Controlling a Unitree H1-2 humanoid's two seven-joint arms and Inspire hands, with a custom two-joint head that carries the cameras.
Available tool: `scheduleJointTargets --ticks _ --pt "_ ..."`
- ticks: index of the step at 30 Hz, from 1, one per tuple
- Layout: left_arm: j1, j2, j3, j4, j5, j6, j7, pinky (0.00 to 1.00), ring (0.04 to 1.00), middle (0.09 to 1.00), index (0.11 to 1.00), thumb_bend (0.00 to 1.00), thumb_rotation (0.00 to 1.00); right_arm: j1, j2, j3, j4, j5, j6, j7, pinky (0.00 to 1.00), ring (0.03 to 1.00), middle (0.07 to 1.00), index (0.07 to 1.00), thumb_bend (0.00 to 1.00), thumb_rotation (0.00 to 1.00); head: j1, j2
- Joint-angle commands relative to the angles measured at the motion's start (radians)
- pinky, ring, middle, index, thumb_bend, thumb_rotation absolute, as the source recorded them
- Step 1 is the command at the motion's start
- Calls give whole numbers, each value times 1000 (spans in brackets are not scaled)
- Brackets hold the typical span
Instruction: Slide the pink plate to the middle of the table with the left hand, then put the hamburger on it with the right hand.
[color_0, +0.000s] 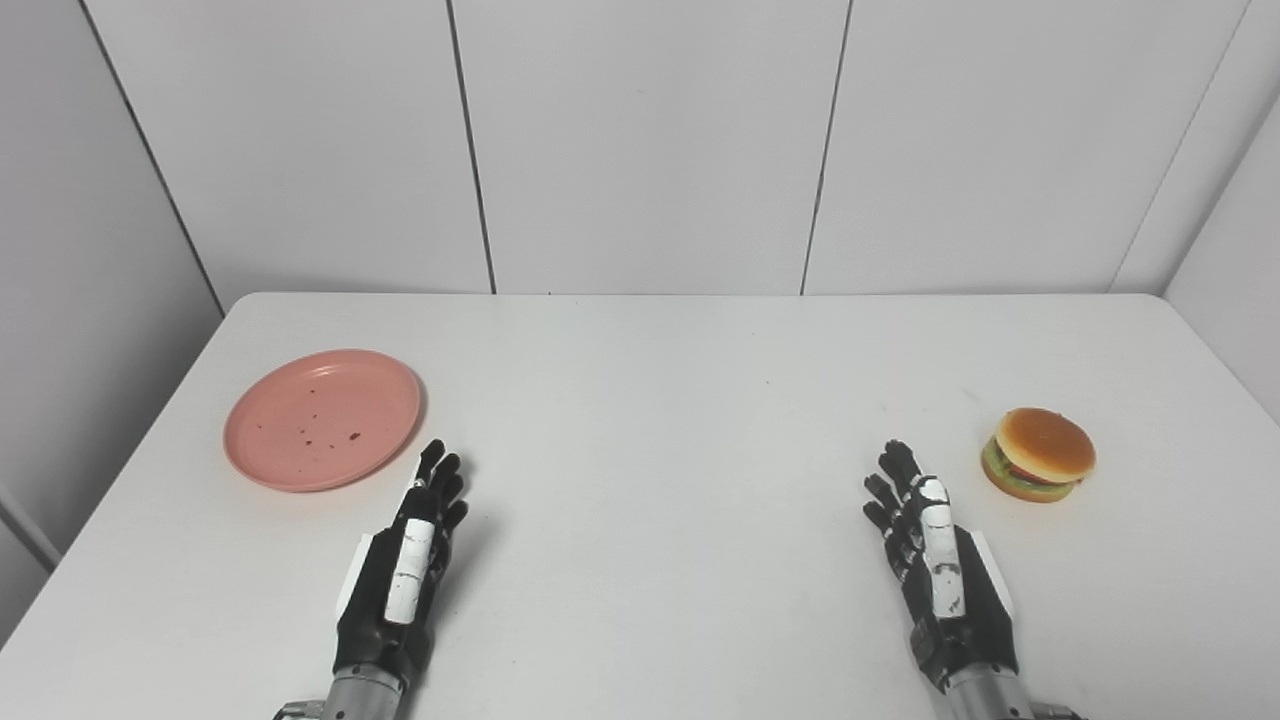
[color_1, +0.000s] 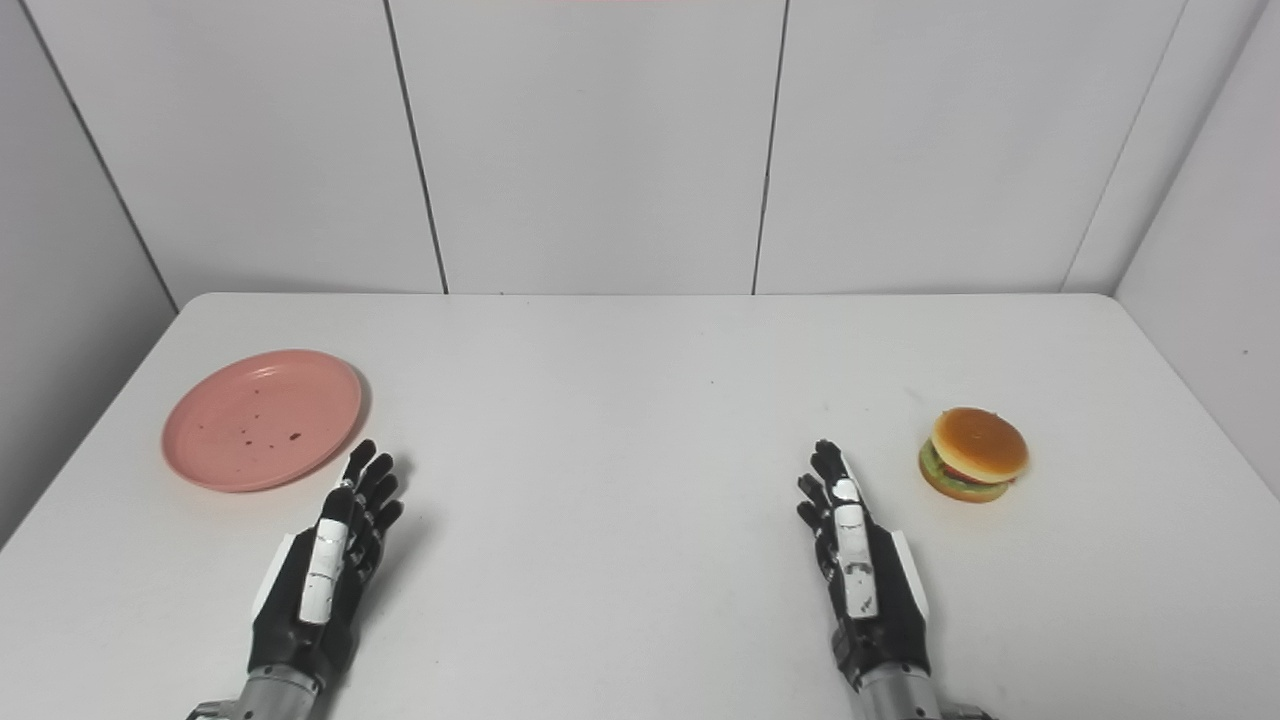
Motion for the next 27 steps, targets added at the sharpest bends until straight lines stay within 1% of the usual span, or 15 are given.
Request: scheduleJointTargets --ticks 1,27 --pt "-26 0 0 -10 13 -19 6 1000 1000 993 990 931 908 -19 -3 0 -15 7 -27 10 959 943 962 940 831 1000 1 0" --pt "-26 -2 -1 -11 16 -16 8 1000 1000 987 1000 924 906 -21 -10 0 -12 10 -26 13 938 924 946 923 833 1000 10 -2"
